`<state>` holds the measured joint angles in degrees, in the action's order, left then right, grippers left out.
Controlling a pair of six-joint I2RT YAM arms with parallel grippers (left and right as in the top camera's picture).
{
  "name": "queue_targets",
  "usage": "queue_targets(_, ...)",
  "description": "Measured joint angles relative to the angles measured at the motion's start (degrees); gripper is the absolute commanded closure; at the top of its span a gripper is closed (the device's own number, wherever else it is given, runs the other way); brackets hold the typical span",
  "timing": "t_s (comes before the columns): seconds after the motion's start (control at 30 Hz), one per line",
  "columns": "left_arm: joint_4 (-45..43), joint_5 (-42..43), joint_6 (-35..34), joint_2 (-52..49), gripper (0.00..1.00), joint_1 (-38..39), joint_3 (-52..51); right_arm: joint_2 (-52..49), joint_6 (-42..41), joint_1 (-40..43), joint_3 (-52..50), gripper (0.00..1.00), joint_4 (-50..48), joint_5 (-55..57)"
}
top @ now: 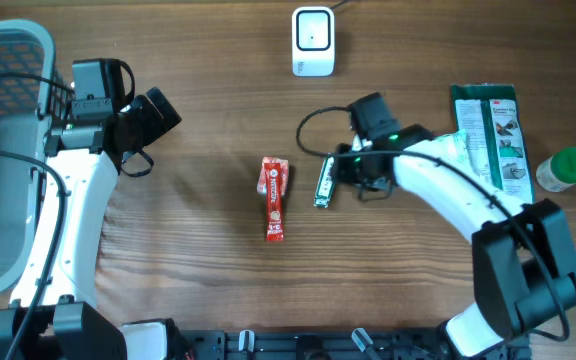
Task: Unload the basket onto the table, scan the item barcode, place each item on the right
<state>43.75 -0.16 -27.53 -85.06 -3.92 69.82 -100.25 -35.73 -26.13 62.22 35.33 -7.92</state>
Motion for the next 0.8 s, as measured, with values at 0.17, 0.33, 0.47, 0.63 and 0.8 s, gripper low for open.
queue_targets(0.17,0.0,0.0,-0.02,0.0,0.0,0.0,0.0,0.0,-5.14,-6.32,0.0,0.44,-0.92,7.37)
queue_targets(0.33,0.0,0.0,-0.02,0.0,0.0,0.0,0.0,-0.04,-8.24,-9.88,0.0,0.44,-1.55,13.35)
queue_targets(0.47,0.0,0.0,-0.02,0.0,0.0,0.0,0.0,-0.92,-9.49,-10.21,0.0,0.45,-2.16,15.45)
queue_targets(0.63,0.0,0.0,0.0,0.0,0.0,0.0,0.0,-2.73,-9.42,-10.21,0.0,0.45,-1.92,16.52)
queue_targets(0.8,0.0,0.0,0.0,0.0,0.0,0.0,0.0,-2.84,-7.74,-10.21,0.0,0.5,-1.46,17.03)
